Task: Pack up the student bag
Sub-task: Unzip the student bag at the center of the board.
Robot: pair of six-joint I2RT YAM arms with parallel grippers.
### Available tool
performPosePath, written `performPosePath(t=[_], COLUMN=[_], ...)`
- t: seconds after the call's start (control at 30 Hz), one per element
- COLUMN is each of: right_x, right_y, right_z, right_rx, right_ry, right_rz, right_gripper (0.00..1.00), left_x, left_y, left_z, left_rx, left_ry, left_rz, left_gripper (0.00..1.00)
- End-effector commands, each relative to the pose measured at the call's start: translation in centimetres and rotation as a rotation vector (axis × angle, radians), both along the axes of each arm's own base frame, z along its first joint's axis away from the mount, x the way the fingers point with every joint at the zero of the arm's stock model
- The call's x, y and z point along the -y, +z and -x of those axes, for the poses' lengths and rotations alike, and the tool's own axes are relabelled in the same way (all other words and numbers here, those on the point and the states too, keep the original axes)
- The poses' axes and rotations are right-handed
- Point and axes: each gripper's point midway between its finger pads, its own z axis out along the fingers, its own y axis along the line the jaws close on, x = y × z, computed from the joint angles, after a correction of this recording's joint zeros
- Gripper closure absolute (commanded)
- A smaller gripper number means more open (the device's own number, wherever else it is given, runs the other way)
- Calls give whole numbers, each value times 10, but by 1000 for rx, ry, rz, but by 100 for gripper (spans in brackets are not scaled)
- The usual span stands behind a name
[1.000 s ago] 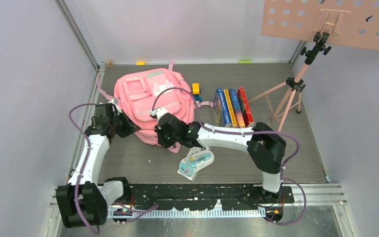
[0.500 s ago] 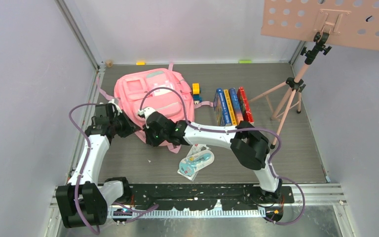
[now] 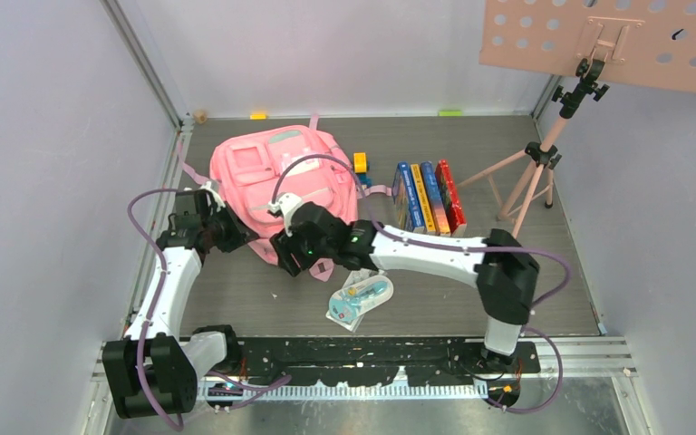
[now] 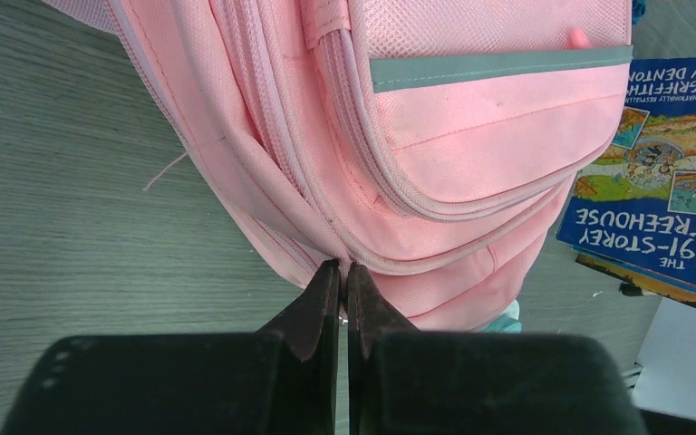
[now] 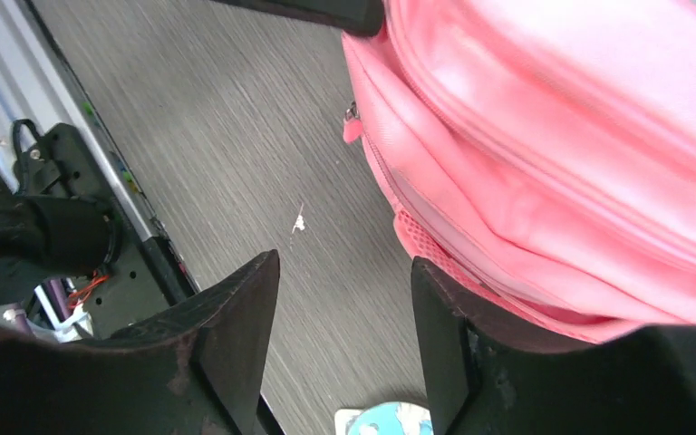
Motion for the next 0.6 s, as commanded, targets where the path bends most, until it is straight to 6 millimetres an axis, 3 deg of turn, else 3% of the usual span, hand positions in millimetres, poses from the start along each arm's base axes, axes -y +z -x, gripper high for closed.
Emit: performPosePath(t=[0.0,0.17,0.47,0.57], right_x=[28,44,24,15], right_y=[52,42,11,10], right_z=[-14,-37,-52,-55], right_rx=[151,248,320,323], right_ry=[-14,-17,96,106], right_rz=[-46,44,154,152], right_gripper=[37,32,29,29], left_x=[11,11,10,10], left_y=[29,28,28,27], left_z=[-14,-13,-12,-12], left_rx=[111,105,103,95], left_ry=[-59,-62,-64,-65], left_rz=[32,30,23,19], left_gripper=[100,100,100,100])
